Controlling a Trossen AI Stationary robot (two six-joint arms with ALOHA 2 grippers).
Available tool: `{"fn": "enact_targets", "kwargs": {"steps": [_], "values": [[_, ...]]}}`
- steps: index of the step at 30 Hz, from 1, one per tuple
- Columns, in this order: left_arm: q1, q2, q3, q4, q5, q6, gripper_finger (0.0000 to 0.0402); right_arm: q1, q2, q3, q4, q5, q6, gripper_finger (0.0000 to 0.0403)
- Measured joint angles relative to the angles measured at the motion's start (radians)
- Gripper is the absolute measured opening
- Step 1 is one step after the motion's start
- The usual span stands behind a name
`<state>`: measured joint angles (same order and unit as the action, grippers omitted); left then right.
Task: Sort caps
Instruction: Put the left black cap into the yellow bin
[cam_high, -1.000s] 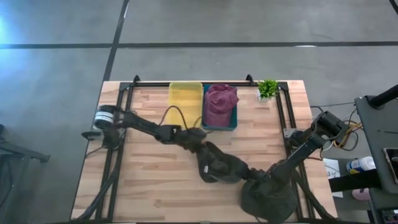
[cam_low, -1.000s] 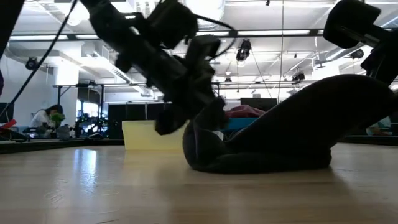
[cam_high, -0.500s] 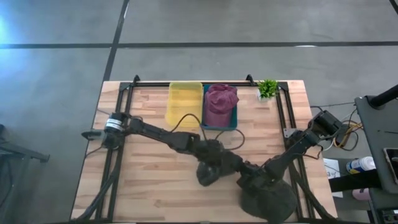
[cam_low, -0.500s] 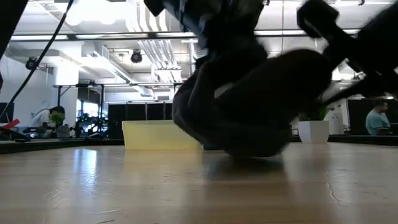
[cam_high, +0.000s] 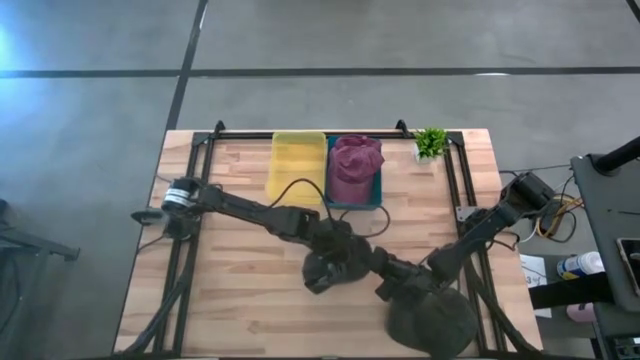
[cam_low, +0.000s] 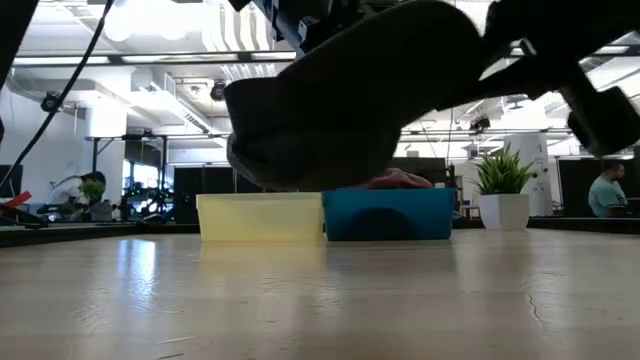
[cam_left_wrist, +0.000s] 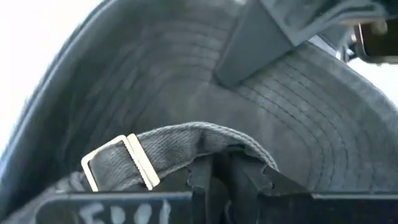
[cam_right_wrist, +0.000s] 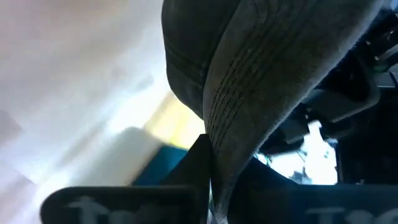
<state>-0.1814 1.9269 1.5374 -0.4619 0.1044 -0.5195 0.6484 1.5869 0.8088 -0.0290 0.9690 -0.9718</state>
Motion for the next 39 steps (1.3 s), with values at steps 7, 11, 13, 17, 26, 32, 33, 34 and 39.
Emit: {"fn": "enact_targets", "kwargs": {"steps": [7,11,13,17,26,32,33,34,39], "values": [[-0.019,-0.041,-0.005,-0.268,-0.023,-0.009,0.0044,-0.012,-0.031,0.030,0.101,0.133,-0.058,0.0018],[-0.016,-0.105,-0.004,-0.286,-0.119,-0.007,0.0044,-0.015,-0.036,0.048,0.102,0.109,-0.057,0.0018],[-0.017,-0.129,-0.005,-0.240,-0.146,-0.003,0.0044,-0.014,-0.031,0.054,0.106,0.082,-0.072,0.0018],[-0.018,-0.202,-0.006,-0.186,-0.251,-0.005,0.0044,-0.013,-0.019,0.053,0.103,0.065,-0.073,0.0017],[-0.017,-0.308,-0.005,-0.339,-0.259,-0.089,0.0044,-0.015,-0.018,0.054,0.099,0.051,-0.109,0.0018],[-0.051,-0.340,-0.006,-0.548,-0.124,-0.166,0.0044,-0.022,-0.018,0.054,0.098,0.050,-0.109,0.0018],[-0.062,-0.340,-0.006,-0.550,-0.115,-0.166,0.0044,-0.025,-0.018,0.054,0.100,0.050,-0.112,0.0018],[-0.073,-0.338,-0.007,-0.542,-0.113,-0.159,0.0044,-0.028,-0.018,0.054,0.105,0.050,-0.123,0.0018],[-0.089,-0.296,-0.076,-0.443,-0.079,-0.157,0.0044,-0.041,-0.017,0.053,0.185,0.046,-0.201,0.0018]]}}
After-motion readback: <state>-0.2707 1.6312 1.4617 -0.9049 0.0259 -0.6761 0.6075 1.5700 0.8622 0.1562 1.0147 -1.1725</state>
